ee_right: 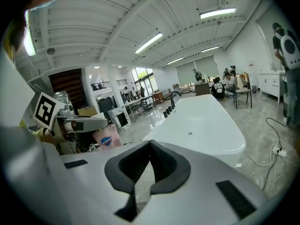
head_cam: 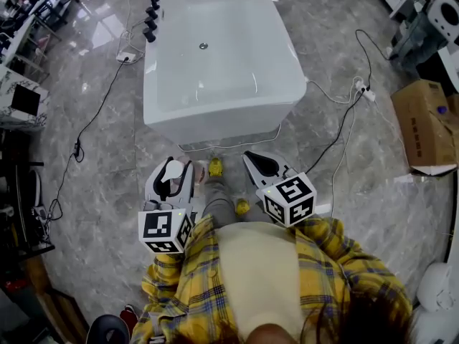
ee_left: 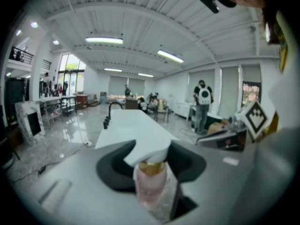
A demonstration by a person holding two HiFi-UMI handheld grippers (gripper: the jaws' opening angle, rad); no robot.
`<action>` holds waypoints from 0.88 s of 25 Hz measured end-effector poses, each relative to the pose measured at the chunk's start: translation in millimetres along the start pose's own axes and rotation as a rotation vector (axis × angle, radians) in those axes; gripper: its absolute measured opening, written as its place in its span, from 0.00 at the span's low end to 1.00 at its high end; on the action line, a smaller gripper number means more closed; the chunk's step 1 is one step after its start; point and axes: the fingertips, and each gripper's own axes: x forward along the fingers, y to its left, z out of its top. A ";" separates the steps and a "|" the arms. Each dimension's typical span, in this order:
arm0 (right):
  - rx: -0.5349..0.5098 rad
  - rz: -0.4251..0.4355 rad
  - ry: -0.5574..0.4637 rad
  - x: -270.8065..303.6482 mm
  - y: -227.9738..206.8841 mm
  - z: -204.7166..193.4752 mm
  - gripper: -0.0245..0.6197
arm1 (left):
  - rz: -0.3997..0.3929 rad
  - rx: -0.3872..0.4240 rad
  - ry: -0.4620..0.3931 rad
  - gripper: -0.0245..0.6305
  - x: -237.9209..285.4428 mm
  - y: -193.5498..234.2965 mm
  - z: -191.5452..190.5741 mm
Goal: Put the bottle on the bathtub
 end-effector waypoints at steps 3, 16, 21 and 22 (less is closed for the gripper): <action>-0.005 -0.007 0.003 7.8 -5.2 2.4 0.06 | -0.005 0.000 0.000 0.32 11.3 6.0 2.7; -0.005 -0.039 0.026 55.4 -28.0 21.1 0.06 | -0.061 -0.005 0.009 0.32 74.8 39.4 19.1; 0.004 -0.041 0.044 83.2 -36.9 35.0 0.06 | -0.071 -0.001 0.022 0.32 100.5 59.5 29.2; 0.005 -0.039 0.046 89.3 -38.3 37.9 0.06 | -0.071 0.002 0.025 0.32 105.5 63.9 30.5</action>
